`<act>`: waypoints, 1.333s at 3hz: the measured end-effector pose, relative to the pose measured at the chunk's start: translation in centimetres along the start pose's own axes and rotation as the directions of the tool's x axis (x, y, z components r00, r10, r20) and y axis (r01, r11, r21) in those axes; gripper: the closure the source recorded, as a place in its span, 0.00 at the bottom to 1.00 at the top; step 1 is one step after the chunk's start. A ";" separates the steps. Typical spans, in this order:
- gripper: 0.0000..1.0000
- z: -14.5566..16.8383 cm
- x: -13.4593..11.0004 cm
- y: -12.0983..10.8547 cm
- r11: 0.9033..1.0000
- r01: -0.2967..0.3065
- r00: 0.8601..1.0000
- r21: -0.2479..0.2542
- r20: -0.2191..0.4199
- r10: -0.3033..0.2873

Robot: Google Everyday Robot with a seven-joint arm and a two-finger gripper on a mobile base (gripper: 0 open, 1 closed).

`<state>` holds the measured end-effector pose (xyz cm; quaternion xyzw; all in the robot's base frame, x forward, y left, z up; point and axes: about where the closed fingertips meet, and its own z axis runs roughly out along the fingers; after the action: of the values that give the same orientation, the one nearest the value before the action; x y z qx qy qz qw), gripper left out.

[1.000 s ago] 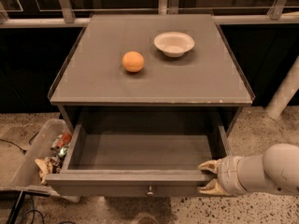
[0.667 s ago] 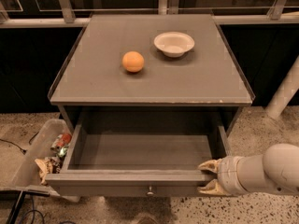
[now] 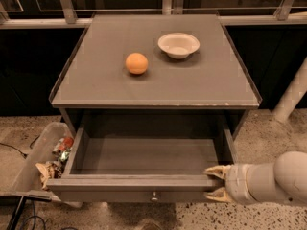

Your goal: Open top drawer

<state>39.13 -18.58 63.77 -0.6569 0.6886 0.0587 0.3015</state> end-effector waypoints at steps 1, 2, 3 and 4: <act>0.84 -1.3 0.9 2.8 1.000 -0.013 1.000 0.013 0.015 0.013; 1.00 -1.5 0.7 2.7 1.000 -0.014 1.000 0.013 0.016 0.014; 1.00 -1.6 0.8 3.4 1.000 -0.022 1.000 0.016 0.016 0.022; 0.81 -1.6 0.8 3.4 1.000 -0.022 1.000 0.016 0.016 0.022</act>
Offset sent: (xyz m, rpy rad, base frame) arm -0.1323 -0.0573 -0.0206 0.0867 -0.0158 -0.1062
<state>35.39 -19.62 63.61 -0.6463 0.6937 0.0618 0.3117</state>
